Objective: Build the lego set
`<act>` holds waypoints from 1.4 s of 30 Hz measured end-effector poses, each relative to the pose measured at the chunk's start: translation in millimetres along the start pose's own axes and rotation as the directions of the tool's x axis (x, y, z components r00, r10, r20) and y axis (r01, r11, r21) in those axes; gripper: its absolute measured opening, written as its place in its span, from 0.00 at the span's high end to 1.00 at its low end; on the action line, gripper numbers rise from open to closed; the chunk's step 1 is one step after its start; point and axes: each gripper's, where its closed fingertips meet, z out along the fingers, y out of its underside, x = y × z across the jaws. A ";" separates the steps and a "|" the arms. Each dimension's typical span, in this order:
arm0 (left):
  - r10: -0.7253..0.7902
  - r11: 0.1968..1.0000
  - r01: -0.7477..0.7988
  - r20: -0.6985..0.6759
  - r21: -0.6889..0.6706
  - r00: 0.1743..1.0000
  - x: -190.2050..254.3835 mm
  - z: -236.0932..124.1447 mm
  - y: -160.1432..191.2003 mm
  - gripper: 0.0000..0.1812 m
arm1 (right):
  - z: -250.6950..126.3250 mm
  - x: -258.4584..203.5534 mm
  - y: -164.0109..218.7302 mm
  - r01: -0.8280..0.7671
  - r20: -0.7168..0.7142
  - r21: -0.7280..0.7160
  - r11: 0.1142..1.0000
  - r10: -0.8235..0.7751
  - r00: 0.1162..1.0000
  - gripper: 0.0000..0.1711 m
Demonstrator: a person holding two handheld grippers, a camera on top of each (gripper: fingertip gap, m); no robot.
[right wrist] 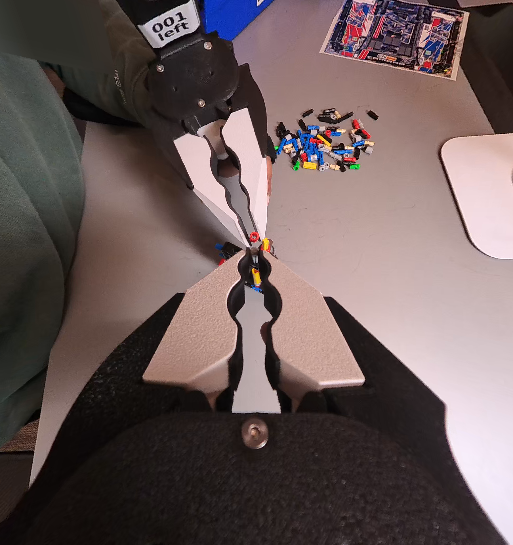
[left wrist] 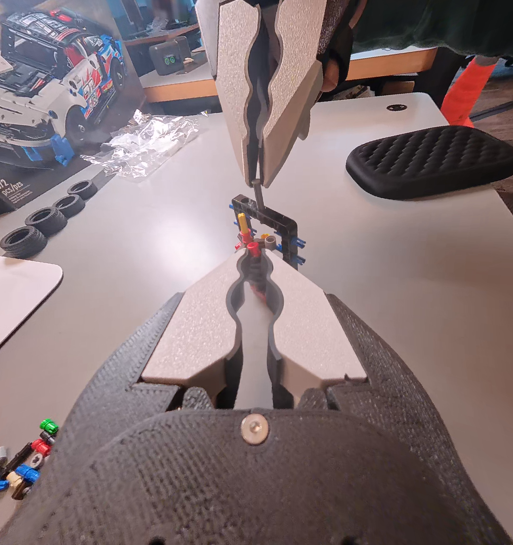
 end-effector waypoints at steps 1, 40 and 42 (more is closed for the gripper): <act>0.005 1.000 -0.005 0.004 -0.002 1.000 0.1 -0.1 0.1 0.97 | 0.1 0.4 0.4 0.004 -0.005 -0.004 1.000 -0.004 1.000 0.98; -0.009 0.999 0.010 -0.018 0.051 1.000 -0.9 -8.6 -15.5 0.97 | -16.7 -3.1 -13.7 0.002 -0.155 0.148 0.989 0.021 0.988 0.98; -0.015 0.999 0.016 -0.022 0.052 1.000 -1.6 -7.7 -16.0 0.97 | -18.8 -2.2 -14.7 -0.004 -0.151 0.171 0.985 0.030 0.988 0.99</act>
